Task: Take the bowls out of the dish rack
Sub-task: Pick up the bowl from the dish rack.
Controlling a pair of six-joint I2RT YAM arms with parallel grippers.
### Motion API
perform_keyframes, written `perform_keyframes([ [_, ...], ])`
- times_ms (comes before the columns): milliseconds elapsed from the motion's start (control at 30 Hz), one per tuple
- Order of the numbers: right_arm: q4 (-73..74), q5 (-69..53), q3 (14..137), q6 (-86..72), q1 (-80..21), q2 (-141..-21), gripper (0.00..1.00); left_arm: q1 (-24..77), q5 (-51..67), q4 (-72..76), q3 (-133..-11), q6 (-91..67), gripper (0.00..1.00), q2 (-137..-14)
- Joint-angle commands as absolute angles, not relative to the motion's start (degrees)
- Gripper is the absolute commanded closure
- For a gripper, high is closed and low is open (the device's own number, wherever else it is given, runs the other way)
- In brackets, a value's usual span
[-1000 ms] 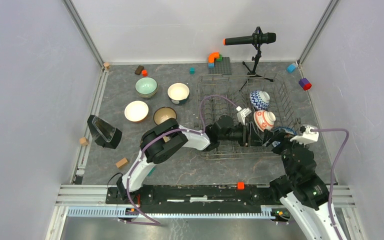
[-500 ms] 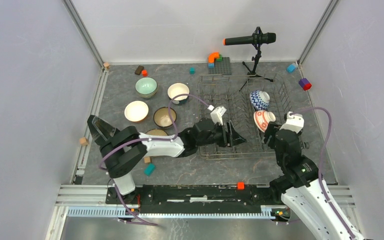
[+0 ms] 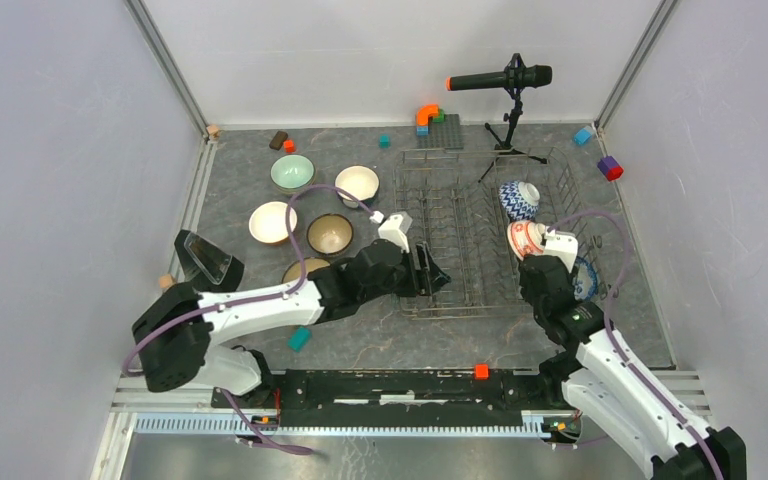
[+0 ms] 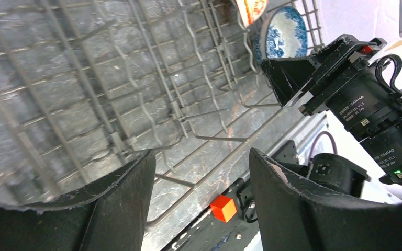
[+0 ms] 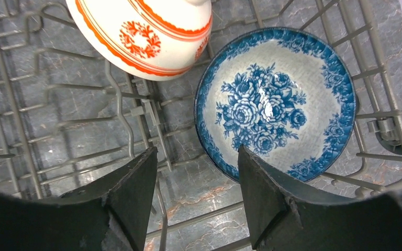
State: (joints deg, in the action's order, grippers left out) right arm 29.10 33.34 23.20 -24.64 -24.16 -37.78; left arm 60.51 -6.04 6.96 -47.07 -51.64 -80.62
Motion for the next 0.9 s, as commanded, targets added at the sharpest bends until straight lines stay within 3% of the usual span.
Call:
perform_keyframes([
  [0, 25.0, 36.0, 21.7, -25.7, -24.3, -40.1, 0.37, 60.8, -12.0, 1.5, -44.4, -47.7, 0.28, -75.3],
  [133, 23.2, 37.5, 20.1, -27.0, -24.3, -42.8, 0.4, 60.7, -13.2, 1.3, -41.5, -47.2, 0.28, -72.2],
  [367, 21.7, 39.4, 19.1, -27.8, -24.3, -44.9, 0.54, 60.7, -16.1, -1.1, -38.4, -47.3, 0.27, -66.8],
  [700, 20.6, 39.5, 18.7, -26.8, -23.9, -47.4, 0.66, 60.7, -18.6, -2.6, -36.9, -46.5, 0.27, -63.3],
  [867, 20.3, 38.3, 18.9, -26.2, -23.6, -47.7, 0.78, 60.7, -19.2, -3.0, -36.6, -46.3, 0.27, -63.2],
])
